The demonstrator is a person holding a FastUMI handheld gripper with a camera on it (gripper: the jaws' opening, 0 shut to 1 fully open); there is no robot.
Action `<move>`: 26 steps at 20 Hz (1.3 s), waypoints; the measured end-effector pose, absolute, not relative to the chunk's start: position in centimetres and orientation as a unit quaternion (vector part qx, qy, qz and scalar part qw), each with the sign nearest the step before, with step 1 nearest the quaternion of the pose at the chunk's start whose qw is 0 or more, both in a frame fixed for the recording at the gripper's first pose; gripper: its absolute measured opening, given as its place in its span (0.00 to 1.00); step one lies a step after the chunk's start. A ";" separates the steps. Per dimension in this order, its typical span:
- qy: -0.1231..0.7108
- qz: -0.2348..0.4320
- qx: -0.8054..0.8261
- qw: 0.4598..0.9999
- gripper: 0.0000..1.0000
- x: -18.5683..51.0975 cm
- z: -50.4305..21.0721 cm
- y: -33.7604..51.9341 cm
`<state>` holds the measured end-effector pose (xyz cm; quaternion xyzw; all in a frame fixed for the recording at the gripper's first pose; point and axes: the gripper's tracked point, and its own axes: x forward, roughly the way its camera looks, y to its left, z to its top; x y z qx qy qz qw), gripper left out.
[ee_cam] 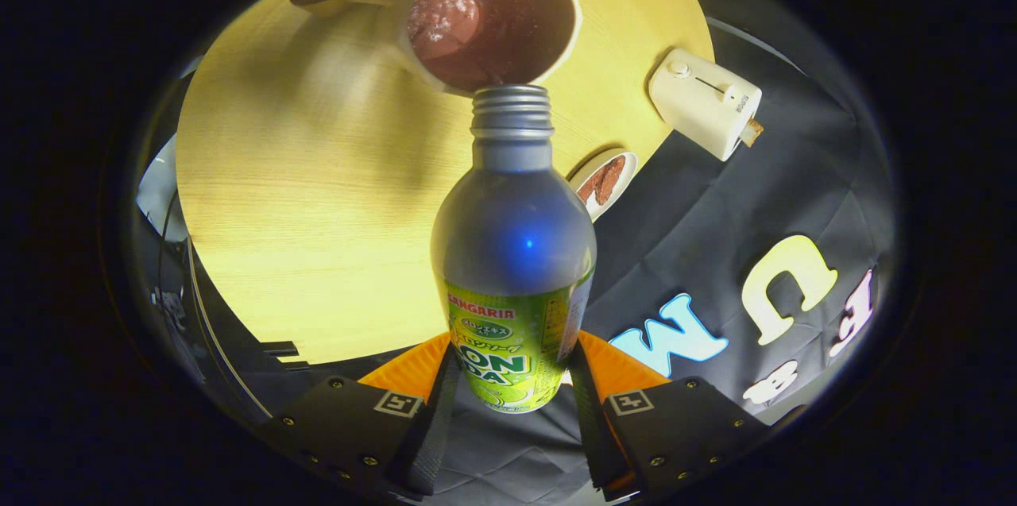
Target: Take the bottle from table, then pour the juice into the cup, finally place the bottle on the coaster
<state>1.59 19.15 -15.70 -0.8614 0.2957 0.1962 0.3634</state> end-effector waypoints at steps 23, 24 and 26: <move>0.339 0.269 -0.731 0.528 0.70 -1.9 -20.9 18.2; 0.344 0.277 -0.711 0.547 0.70 -2.2 -21.4 18.2; 0.357 0.293 -0.669 0.582 0.70 -2.9 -22.4 18.7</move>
